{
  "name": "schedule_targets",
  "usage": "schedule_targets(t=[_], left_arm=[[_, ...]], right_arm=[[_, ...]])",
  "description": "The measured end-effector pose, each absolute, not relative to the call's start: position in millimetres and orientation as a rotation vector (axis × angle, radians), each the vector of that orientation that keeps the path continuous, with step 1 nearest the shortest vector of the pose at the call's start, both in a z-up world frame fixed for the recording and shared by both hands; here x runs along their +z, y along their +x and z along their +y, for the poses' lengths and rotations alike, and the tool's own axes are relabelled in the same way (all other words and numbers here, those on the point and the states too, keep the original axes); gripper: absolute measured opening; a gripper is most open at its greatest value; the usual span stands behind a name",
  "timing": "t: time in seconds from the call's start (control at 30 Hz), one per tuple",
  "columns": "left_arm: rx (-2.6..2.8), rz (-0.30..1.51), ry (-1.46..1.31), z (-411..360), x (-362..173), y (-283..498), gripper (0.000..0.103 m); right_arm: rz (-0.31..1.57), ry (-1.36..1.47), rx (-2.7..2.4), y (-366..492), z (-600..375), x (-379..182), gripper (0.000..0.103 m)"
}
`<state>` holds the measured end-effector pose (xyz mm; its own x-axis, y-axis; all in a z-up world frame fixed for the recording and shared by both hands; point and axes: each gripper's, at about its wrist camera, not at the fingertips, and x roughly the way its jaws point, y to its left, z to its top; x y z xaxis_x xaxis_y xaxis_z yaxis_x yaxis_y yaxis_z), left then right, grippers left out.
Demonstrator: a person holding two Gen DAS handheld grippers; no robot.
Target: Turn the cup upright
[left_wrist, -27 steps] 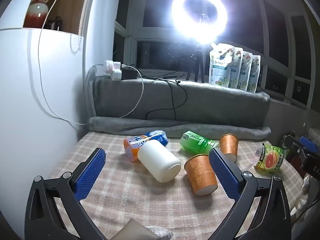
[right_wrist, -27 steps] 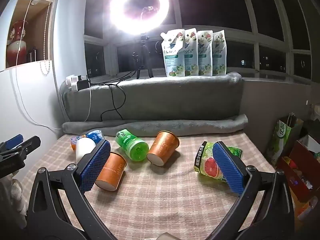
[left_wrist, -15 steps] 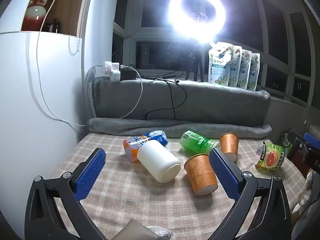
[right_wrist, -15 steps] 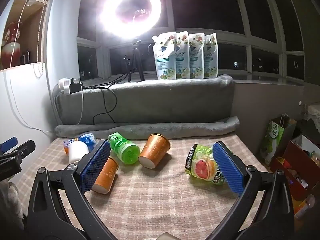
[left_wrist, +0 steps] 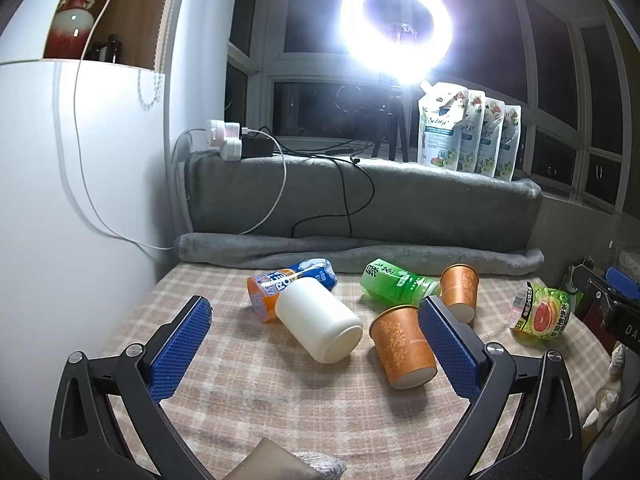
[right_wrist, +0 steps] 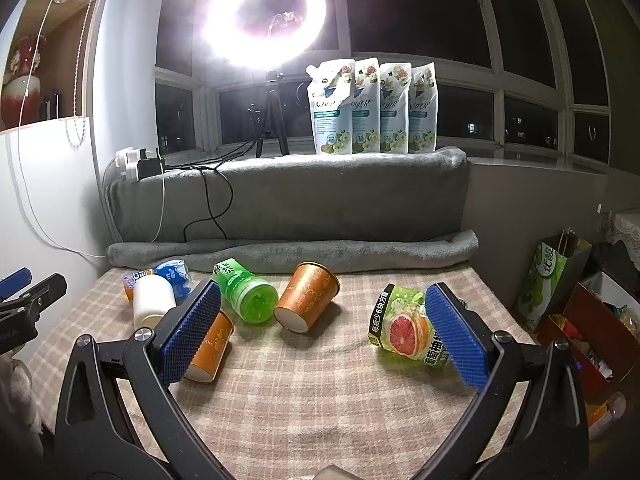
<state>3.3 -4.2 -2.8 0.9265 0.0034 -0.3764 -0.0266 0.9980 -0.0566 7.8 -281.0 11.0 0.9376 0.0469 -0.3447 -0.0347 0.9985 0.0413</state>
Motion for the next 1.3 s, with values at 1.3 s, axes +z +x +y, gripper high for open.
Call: schedule_targets(t=[1.3], left_arm=[[0.017,0.393,-0.067,-5.0,-3.2,3.7,0.102]], right_arm=[[0.356,0.026,0.038,10.6,-279.2,10.7,0.103]])
